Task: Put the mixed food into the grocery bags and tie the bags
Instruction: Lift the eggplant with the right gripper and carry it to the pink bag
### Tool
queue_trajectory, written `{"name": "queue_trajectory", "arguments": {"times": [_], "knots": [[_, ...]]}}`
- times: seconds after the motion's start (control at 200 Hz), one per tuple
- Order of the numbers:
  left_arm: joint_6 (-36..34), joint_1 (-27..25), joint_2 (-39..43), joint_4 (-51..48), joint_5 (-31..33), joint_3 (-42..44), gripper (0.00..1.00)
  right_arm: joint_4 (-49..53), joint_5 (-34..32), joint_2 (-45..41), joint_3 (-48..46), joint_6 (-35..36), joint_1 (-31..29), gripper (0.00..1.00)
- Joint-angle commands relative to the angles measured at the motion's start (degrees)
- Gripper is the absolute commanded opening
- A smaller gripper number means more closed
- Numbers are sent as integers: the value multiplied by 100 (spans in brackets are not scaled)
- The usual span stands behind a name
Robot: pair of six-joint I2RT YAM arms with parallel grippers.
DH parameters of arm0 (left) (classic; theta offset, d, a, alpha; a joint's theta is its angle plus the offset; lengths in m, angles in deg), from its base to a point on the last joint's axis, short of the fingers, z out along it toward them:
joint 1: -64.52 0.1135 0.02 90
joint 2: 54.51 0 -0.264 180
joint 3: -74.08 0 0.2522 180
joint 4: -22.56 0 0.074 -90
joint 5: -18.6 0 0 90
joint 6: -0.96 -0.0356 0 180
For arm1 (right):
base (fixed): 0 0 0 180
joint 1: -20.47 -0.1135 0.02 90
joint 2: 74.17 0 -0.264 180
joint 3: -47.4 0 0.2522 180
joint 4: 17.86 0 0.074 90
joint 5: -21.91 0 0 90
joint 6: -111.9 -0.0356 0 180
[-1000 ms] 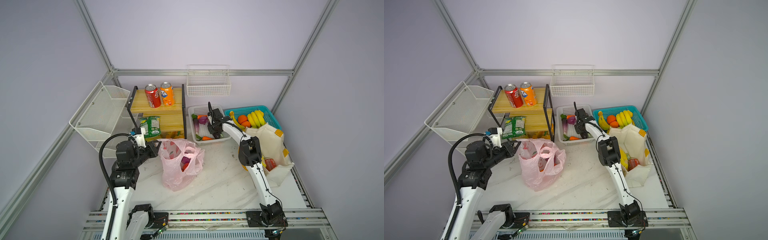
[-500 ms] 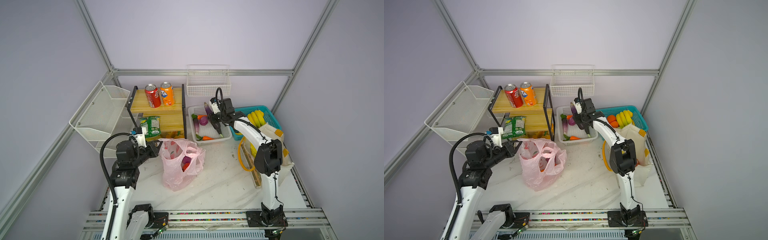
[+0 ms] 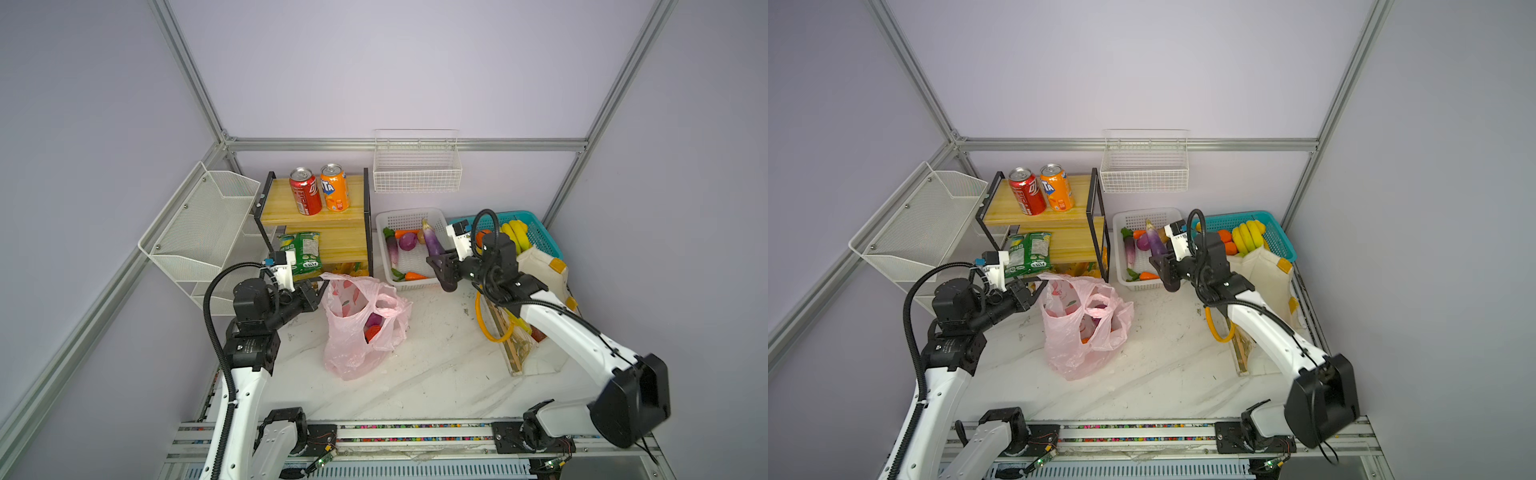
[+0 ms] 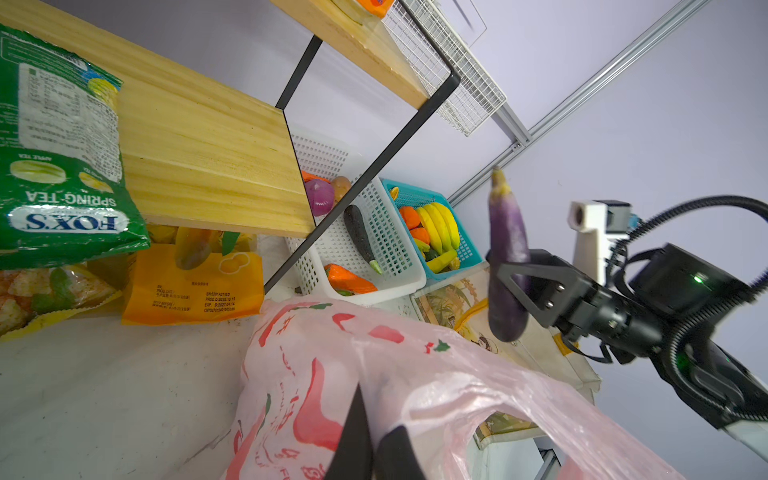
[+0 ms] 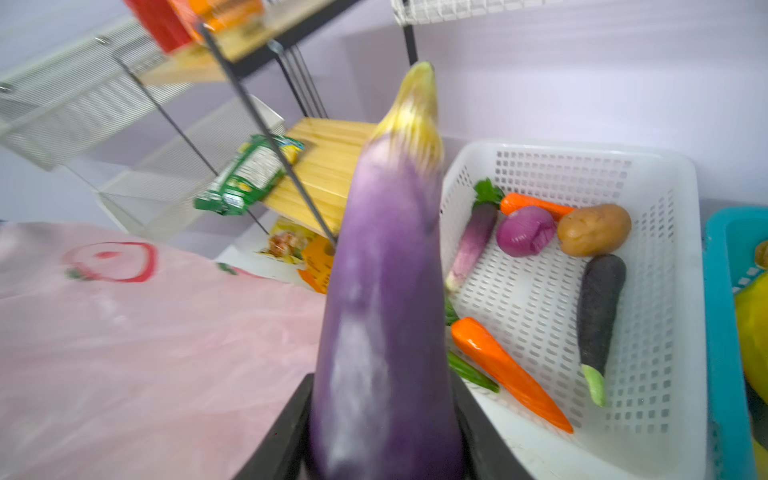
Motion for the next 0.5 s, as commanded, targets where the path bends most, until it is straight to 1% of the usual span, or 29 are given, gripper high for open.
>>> {"name": "queue_trajectory", "arguments": {"times": [0.0, 0.07, 0.15, 0.31, 0.4, 0.495], "knots": [[106, 31, 20, 339, -127, 206, 0, -384, 157, -679, -783, -516, -277, 23], [108, 31, 29, 349, -98, 240, 0, -22, -135, -1090, -1220, -573, -630, 23], [116, 31, 13, 340, -79, 275, 0, 282, -203, -1508, -1674, -702, -1004, 24], [92, 30, 38, 301, 8, 302, 0, 369, -15, -2218, -2399, -1180, -1592, 23], [106, 30, 38, 303, 40, 298, 0, 509, -65, -2485, -2621, -1268, -1815, 23], [124, 33, 6, 283, 27, 287, 0, 644, -102, -2766, -2786, -1338, -1861, 23]]}}
